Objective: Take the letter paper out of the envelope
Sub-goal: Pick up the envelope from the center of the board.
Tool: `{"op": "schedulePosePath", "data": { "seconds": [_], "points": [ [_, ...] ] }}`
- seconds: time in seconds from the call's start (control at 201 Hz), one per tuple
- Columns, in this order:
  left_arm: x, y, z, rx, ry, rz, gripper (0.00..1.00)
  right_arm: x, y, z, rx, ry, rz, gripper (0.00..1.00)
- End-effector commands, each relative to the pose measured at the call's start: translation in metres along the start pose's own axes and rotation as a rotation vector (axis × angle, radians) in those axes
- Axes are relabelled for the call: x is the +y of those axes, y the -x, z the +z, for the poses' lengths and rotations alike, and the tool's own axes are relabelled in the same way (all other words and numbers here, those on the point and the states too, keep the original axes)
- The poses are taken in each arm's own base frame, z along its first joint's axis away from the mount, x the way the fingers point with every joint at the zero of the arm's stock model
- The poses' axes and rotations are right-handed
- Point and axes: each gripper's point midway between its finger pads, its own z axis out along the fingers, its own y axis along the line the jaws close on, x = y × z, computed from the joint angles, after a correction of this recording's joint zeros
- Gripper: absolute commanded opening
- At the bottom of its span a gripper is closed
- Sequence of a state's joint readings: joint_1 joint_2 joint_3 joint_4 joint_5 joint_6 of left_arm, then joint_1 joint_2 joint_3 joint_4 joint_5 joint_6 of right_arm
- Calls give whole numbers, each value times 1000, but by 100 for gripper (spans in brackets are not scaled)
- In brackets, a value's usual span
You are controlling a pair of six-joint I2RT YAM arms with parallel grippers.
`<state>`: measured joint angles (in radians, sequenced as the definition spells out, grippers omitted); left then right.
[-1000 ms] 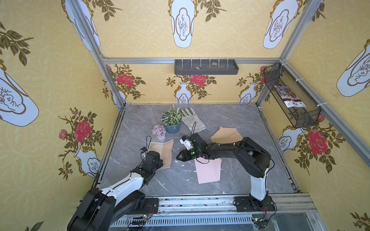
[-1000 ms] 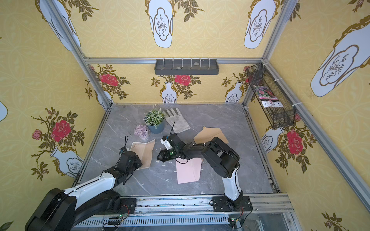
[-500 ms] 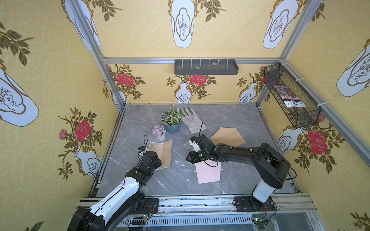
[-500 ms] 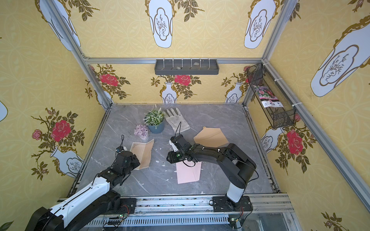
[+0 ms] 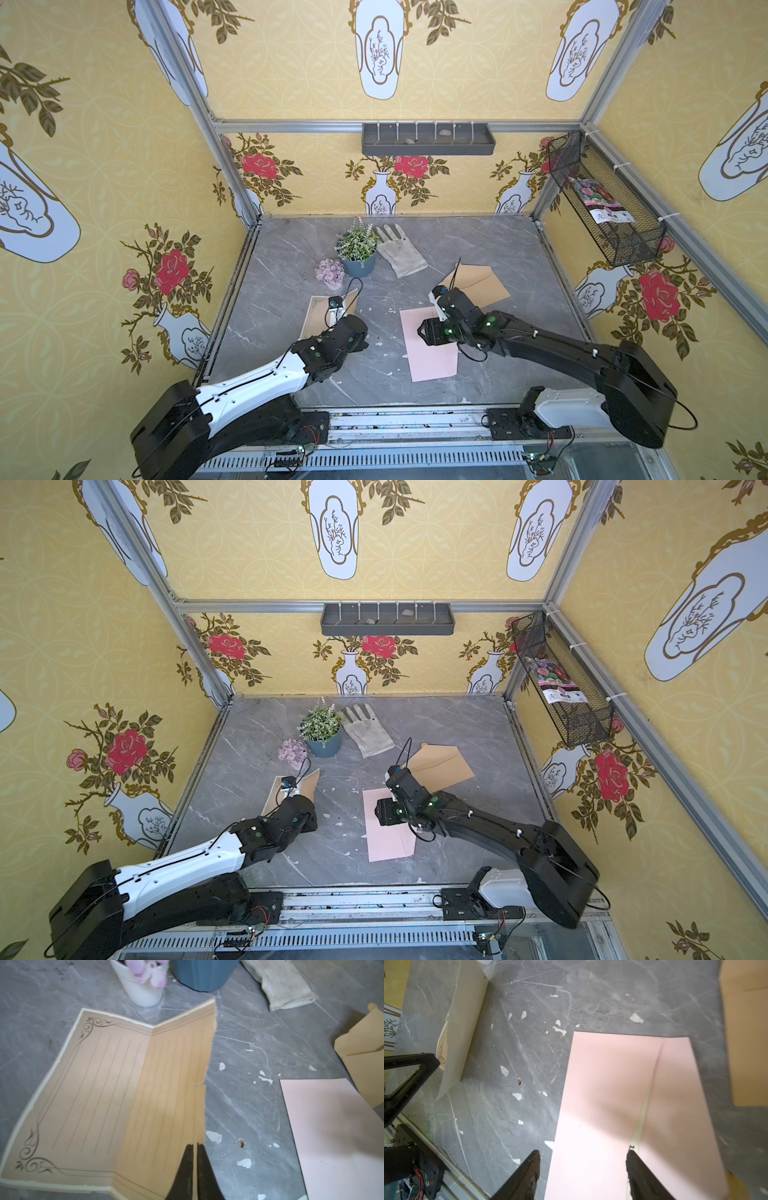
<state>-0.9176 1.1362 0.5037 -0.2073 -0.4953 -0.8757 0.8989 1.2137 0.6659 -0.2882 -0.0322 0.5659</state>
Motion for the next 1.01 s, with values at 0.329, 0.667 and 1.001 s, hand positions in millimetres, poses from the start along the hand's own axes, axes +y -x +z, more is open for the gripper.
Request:
{"op": "schedulePosePath", "data": {
  "seconds": [0.329,0.667,1.001],
  "points": [
    [-77,0,30,17,-178,86,10,-73,-56,-14,-20,-206,246,57],
    [-84,-7,32,30,-186,91,10,-54,-51,19,-56,-61,181,53],
    [-78,-10,30,36,-178,86,12,-55,-48,26,-117,-12,188,13]
  ]
}}
